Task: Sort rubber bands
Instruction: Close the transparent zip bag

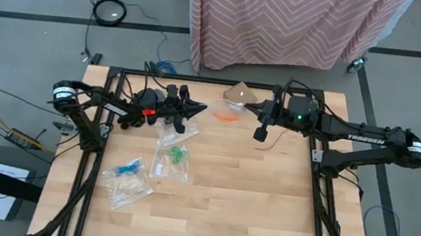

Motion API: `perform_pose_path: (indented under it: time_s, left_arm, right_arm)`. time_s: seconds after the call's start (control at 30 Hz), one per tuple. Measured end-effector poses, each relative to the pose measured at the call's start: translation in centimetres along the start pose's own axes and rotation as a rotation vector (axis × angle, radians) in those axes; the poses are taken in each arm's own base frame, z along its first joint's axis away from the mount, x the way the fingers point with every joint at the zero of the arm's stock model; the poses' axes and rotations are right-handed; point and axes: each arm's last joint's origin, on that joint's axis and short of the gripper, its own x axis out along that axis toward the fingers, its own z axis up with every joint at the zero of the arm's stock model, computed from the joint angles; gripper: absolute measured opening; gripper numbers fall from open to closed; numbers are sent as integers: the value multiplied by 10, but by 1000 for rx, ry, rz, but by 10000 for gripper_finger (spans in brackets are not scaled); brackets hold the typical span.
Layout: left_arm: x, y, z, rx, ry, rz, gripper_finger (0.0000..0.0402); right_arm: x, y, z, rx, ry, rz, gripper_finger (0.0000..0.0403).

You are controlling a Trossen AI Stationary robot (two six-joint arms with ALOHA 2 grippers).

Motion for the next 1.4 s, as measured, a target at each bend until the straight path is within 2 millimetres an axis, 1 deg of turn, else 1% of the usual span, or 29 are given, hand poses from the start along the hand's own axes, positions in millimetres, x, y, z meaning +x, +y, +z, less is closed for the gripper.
perform_pose_path:
  time_s: [0.1,0.17,0.43,0.57,0.63,0.73,0.83,0.97,1.17,1.4]
  left_arm:
    - [0,0,0,0,0,-1,6]
    - [0,0,0,-4,1,0,5]
    - [0,0,0,-8,0,0,2]
    - [0,0,0,-5,0,0,2]
    - [0,0,0,-3,-5,-2,1]
    - [0,-1,2,2,-21,-21,1]
    - [3,-2,4,0,-16,-46,1]
    - [7,-2,4,-5,3,-45,1]
    - [8,-1,2,-7,28,-35,1]
    - [8,-1,3,-4,16,-37,1]
  right_arm:
    - [0,0,-1,7,6,4,14]
    - [0,0,-1,11,6,7,33]
    - [-3,-2,-10,20,96,23,148]
    - [-3,-2,-4,46,21,69,203]
    - [-1,-4,-2,49,1,62,224]
    - [5,-9,-7,55,27,37,244]
    - [13,-14,-11,66,32,26,250]
    - [21,-17,-8,60,-30,49,244]
    - [20,-17,-6,43,-61,79,221]
    - [21,-16,-7,42,-60,98,191]
